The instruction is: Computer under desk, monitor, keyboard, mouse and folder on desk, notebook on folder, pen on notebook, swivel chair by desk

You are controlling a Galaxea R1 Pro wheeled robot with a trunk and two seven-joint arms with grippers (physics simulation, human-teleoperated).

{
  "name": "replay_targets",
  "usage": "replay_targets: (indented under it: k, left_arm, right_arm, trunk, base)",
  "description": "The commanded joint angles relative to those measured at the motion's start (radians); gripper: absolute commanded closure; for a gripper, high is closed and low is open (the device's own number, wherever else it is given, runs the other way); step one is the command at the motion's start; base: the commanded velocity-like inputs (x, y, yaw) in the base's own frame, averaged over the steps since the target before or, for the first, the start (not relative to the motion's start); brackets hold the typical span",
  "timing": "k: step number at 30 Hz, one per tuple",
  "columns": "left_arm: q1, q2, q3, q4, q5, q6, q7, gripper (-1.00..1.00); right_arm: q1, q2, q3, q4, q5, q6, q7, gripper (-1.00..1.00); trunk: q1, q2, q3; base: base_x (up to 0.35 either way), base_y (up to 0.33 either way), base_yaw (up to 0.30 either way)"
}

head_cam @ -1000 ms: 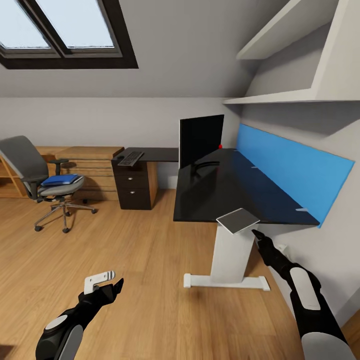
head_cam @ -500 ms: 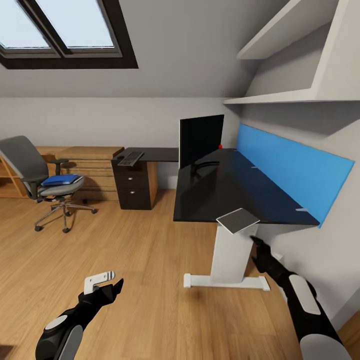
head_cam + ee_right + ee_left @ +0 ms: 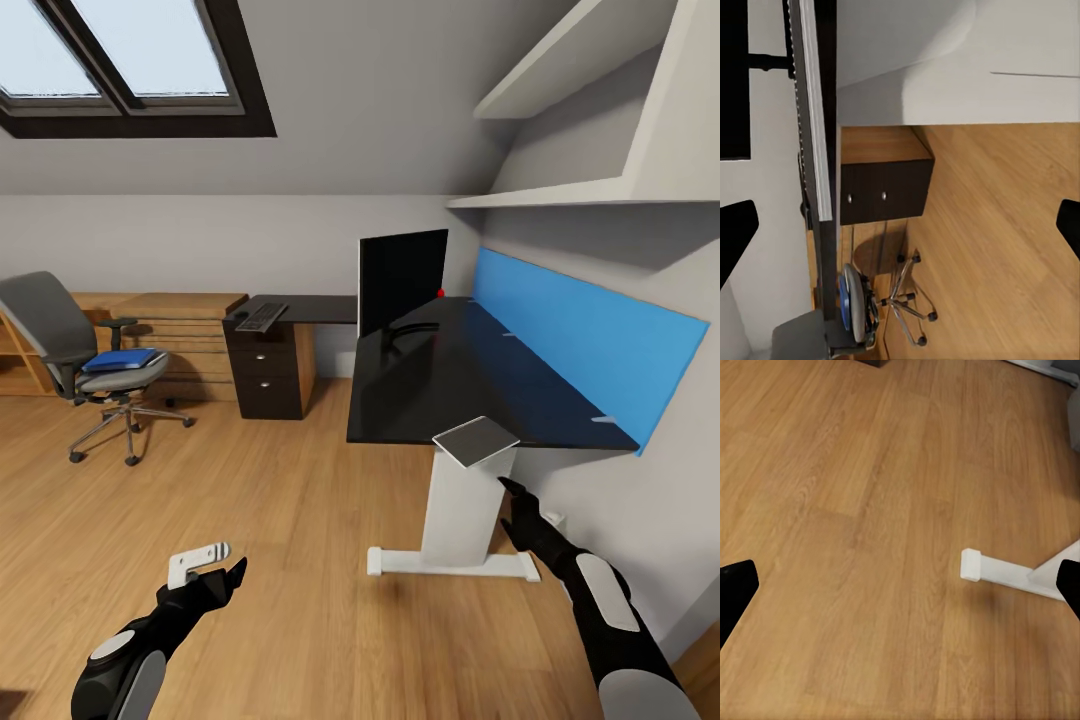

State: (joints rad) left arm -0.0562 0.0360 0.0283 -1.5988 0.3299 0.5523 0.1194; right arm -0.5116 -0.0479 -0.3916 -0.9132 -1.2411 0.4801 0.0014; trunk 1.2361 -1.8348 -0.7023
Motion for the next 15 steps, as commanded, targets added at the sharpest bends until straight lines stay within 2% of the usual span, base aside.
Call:
replay_targets:
  k: [1,9,15]
  left_arm:
    - [-0.001,0.001,-0.001,-0.001,0.011,0.005,0.008,-1.00]
    - [-0.001,0.002,-0.001,-0.001,0.011,0.005,0.008,-1.00]
    - [-0.001,0.002,-0.001,-0.001,0.011,0.006,0.007,-1.00]
  right_arm:
    - [-0.001,0.000,-0.003,0.000,-0.003,0.006,0.000,-1.00]
    - [-0.001,0.000,-0.003,0.000,-0.003,0.006,0.001,-1.00]
    - [-0.001,0.000,-0.002,0.000,-0.003,0.006,0.001,-1.00]
  trunk:
    - [0.000,0.000,-0.001]
    - [0.000,0.000,-0.001]
    - [0.000,0.000,-0.001]
  base:
    - [0.063,0.018,0.000]
    - [0.188,0.074,0.000]
    - [0.075,0.026,0.000]
